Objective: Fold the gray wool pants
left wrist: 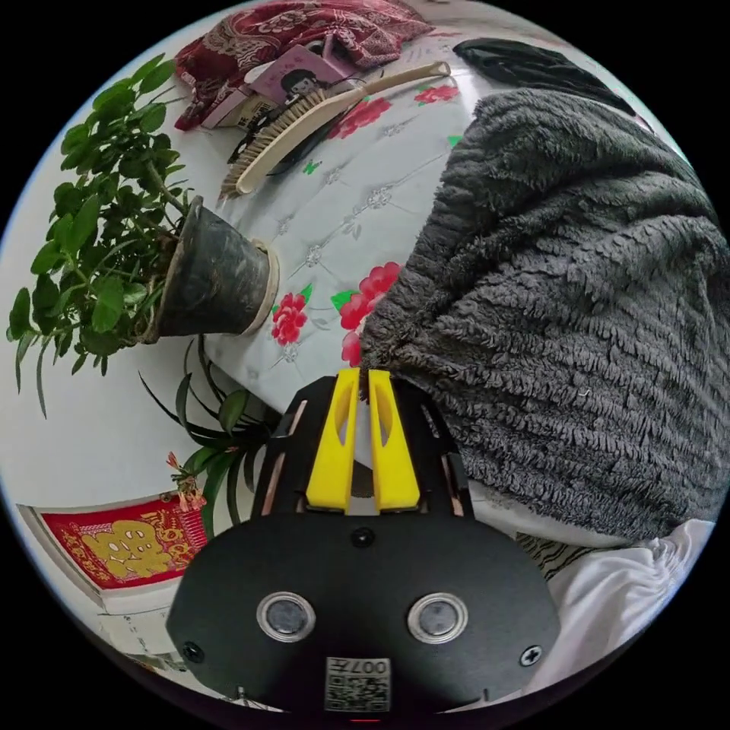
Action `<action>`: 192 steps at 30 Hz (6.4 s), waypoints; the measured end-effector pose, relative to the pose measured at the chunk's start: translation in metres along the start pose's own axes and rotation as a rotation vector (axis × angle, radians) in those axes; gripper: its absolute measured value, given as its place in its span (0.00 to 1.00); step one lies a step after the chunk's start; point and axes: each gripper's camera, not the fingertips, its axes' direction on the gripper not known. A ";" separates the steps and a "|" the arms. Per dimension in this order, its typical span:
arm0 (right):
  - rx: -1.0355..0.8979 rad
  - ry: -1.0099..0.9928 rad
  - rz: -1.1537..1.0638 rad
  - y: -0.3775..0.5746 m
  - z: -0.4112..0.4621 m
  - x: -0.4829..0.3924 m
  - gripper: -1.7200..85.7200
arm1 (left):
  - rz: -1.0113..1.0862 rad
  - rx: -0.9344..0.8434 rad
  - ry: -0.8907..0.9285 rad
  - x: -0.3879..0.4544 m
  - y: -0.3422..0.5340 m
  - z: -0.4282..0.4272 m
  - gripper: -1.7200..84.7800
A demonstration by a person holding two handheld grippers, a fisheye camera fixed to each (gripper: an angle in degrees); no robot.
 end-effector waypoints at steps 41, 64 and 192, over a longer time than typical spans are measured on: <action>0.723 -0.035 -0.056 -0.040 -0.222 0.102 0.03 | 0.087 0.622 0.717 -0.174 -0.145 -0.116 0.01; 0.187 -0.242 0.581 0.339 -0.032 0.108 0.08 | 0.218 0.195 0.531 -0.152 0.095 0.007 0.01; 0.036 -1.137 0.097 0.052 0.094 -0.116 0.02 | -0.734 0.209 0.970 -0.261 0.114 0.157 0.20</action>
